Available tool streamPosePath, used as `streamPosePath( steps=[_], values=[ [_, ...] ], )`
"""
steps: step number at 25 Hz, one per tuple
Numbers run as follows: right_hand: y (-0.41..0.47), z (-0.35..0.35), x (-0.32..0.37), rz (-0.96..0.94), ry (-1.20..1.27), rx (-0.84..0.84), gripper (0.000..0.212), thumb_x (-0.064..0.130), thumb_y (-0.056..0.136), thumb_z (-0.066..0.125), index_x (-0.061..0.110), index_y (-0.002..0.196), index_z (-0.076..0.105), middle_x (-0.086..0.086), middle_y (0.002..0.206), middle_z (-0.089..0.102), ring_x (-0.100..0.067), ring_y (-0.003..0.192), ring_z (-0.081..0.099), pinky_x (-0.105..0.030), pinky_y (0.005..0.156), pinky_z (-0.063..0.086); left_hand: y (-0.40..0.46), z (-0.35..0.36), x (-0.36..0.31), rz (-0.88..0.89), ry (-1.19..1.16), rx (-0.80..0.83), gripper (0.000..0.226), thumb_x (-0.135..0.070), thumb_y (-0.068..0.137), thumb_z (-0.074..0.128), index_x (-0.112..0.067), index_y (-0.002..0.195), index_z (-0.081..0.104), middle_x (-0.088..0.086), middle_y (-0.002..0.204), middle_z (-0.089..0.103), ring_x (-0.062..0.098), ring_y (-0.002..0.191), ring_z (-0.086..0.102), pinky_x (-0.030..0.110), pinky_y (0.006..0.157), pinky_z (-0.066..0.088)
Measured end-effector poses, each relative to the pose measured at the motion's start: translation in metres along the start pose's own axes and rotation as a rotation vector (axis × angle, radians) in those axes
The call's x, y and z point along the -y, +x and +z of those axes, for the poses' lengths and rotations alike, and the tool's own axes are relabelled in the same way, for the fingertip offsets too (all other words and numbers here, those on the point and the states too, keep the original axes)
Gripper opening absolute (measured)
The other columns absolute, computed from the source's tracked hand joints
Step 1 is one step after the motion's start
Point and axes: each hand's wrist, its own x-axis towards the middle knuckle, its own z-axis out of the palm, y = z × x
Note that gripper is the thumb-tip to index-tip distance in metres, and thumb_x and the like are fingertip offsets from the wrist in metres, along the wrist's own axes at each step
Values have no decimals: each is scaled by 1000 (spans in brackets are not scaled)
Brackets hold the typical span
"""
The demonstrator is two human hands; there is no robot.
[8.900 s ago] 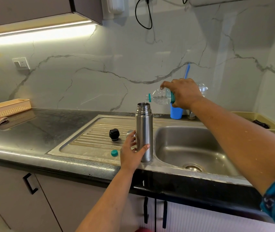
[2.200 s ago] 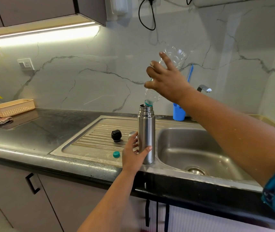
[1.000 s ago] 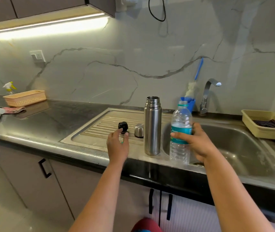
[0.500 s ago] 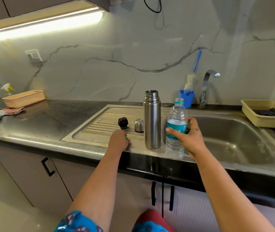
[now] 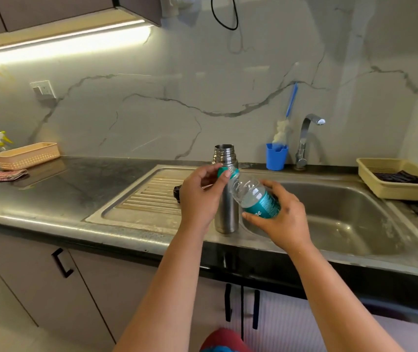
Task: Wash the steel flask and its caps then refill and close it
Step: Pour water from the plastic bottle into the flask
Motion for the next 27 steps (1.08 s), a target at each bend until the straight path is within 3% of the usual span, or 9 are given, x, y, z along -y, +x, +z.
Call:
streamPosePath(
  steps=[4, 7, 9, 12, 14, 17, 18, 22, 27],
  values=[
    [-4, -3, 2, -115, -246, -103, 77, 35, 65, 85, 30, 134, 50, 7, 114, 61, -15, 106, 49, -35, 88, 45, -2, 1, 0, -106, -97, 19, 16, -30, 83, 78, -23, 97, 76, -3, 93, 76, 11, 94, 71, 38, 92, 57],
    [-2, -7, -1, -140, -325, -82, 78, 42, 65, 84, 29, 135, 51, 8, 113, 64, -14, 102, 53, -36, 87, 47, 3, -5, -3, -95, 4, 83, 13, -26, 81, 80, -25, 92, 76, -6, 91, 77, 10, 93, 71, 36, 92, 57],
    [-5, -9, -1, -60, -81, 96, 79, 47, 64, 84, 28, 135, 54, 13, 114, 66, -8, 103, 58, -31, 89, 50, 4, -9, -9, -44, 22, 184, 14, -20, 81, 79, -26, 93, 76, -6, 91, 77, 8, 93, 71, 33, 91, 56],
    [-6, -22, 2, 116, 518, 415, 57, 26, 68, 85, 20, 121, 66, 2, 111, 71, -16, 103, 66, -47, 93, 53, 18, -24, -26, 0, -21, 544, 23, -10, 82, 73, -22, 101, 74, -7, 99, 76, 8, 101, 69, 25, 91, 53],
    [-6, -24, 0, 137, 567, 423, 55, 24, 67, 85, 19, 119, 67, 0, 110, 71, -17, 104, 66, -47, 93, 53, 28, -30, -33, 12, 50, 691, 26, -8, 85, 70, -21, 107, 72, -8, 106, 74, 9, 107, 66, 25, 95, 52],
    [-7, -15, 3, 131, 215, 87, 79, 41, 60, 87, 25, 131, 58, 15, 111, 65, -1, 102, 59, -19, 87, 51, 24, -18, -33, -40, 222, 468, 26, -42, 76, 77, -28, 98, 73, -7, 99, 75, 12, 99, 70, 38, 96, 55],
    [-7, -12, 4, 69, 54, -24, 82, 42, 61, 87, 24, 135, 55, 15, 110, 63, -3, 101, 56, -18, 85, 48, 18, -13, -31, -61, 246, 346, 34, -54, 69, 77, -27, 91, 73, -4, 91, 76, 15, 92, 72, 41, 92, 58],
    [-6, -13, 1, -255, -412, -252, 77, 39, 66, 82, 20, 136, 54, -2, 105, 66, -21, 93, 52, -37, 76, 48, 6, -1, -20, -100, 165, 192, 25, -47, 76, 79, -22, 81, 73, 3, 80, 76, 24, 84, 73, 46, 85, 60],
    [-11, -10, 1, -295, -493, -270, 73, 37, 67, 81, 21, 134, 57, -3, 106, 68, -23, 87, 55, -38, 71, 48, 5, 2, -15, -98, 150, 79, 27, -46, 78, 79, -20, 79, 73, 1, 74, 75, 20, 76, 74, 45, 82, 61]
  ],
)
